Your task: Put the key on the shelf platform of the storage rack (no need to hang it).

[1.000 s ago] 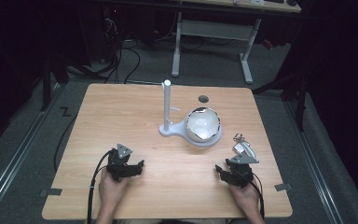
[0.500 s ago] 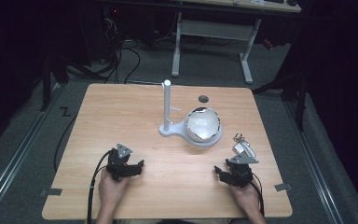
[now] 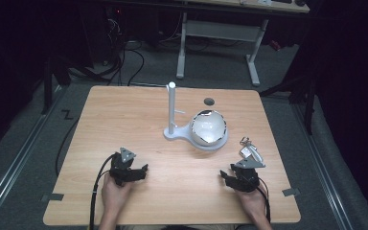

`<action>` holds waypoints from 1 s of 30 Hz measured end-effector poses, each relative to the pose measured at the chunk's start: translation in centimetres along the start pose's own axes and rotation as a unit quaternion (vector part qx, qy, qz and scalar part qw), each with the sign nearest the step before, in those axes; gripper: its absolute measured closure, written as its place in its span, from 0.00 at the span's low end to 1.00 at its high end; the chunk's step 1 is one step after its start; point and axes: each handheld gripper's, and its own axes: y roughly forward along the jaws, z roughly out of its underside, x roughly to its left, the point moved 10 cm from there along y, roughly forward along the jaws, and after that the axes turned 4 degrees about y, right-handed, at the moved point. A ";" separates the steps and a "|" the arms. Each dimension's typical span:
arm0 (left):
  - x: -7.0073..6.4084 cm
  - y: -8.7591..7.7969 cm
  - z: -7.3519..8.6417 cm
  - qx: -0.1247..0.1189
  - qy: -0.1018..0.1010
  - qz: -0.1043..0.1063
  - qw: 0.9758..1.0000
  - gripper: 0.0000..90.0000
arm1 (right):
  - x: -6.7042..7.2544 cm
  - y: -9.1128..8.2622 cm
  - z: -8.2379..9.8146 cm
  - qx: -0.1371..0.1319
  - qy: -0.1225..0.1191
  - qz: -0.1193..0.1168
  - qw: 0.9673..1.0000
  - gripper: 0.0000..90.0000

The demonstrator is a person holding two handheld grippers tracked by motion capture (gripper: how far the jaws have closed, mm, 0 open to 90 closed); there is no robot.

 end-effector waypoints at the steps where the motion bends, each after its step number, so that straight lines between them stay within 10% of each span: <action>1: 0.0 0.0 0.0 0.000 0.000 0.000 1.000 0.21 | 0.0 0.0 -0.1 -0.002 0.004 -0.003 1.000 0.52; 30: 0.0 0.0 0.0 0.000 0.000 -0.001 1.000 0.21 | -1.5 -2.5 -1.2 -0.003 0.044 -0.028 0.999 0.54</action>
